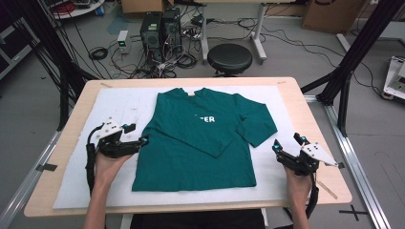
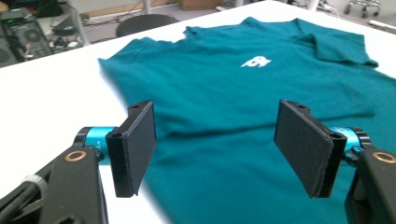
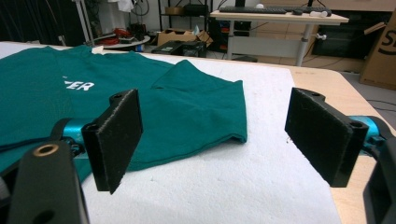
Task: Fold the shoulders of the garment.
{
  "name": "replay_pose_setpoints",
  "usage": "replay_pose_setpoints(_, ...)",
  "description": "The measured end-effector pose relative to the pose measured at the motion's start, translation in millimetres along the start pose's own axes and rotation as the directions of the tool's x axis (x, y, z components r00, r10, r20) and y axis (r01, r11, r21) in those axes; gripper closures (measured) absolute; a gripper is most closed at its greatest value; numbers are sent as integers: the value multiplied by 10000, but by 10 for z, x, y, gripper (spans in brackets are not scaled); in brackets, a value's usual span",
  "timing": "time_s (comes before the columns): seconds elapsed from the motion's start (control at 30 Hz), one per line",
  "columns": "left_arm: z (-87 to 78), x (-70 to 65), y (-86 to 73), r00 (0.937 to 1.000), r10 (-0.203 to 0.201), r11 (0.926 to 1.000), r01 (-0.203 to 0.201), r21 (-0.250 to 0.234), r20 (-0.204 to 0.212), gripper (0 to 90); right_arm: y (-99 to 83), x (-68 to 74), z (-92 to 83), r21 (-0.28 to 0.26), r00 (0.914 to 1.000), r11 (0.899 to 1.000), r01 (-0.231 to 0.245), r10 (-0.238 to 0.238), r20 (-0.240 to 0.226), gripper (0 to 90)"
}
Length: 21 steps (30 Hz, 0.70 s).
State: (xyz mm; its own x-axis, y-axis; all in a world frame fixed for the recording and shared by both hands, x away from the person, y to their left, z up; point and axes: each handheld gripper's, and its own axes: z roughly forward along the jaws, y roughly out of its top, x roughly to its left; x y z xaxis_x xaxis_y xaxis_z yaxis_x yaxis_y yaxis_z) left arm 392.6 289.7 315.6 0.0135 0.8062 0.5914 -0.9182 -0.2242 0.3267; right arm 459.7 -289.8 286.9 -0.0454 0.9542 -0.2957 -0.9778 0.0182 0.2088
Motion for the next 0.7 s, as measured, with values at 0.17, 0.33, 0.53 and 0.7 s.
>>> replay_pose_setpoints(0.17, -213, 192, -169, 9976, -310, 9993, 298, -208, -616, 296, 1, 4, 0, -5, 10000, 10000, 20, -20, 41, 194)
replay_pose_setpoints(0.33, -364, 303, -298, 9903, -581, 9973, 519, -518, -1260, 295, 2, 6, 3, -8, 9999, 10000, 81, -80, 86, 194)
replay_pose_setpoints(0.53, -452, 373, -433, 9771, -831, 9935, 658, -931, -1960, 296, 0, 3, -2, -6, 10000, 10000, -3, 3, 37, 194)
replay_pose_setpoints(0.7, -492, 414, -511, 9672, -1078, 9888, 804, -1255, -2302, 296, 2, -2, 1, 25, 10000, 10000, -15, 15, -7, 194)
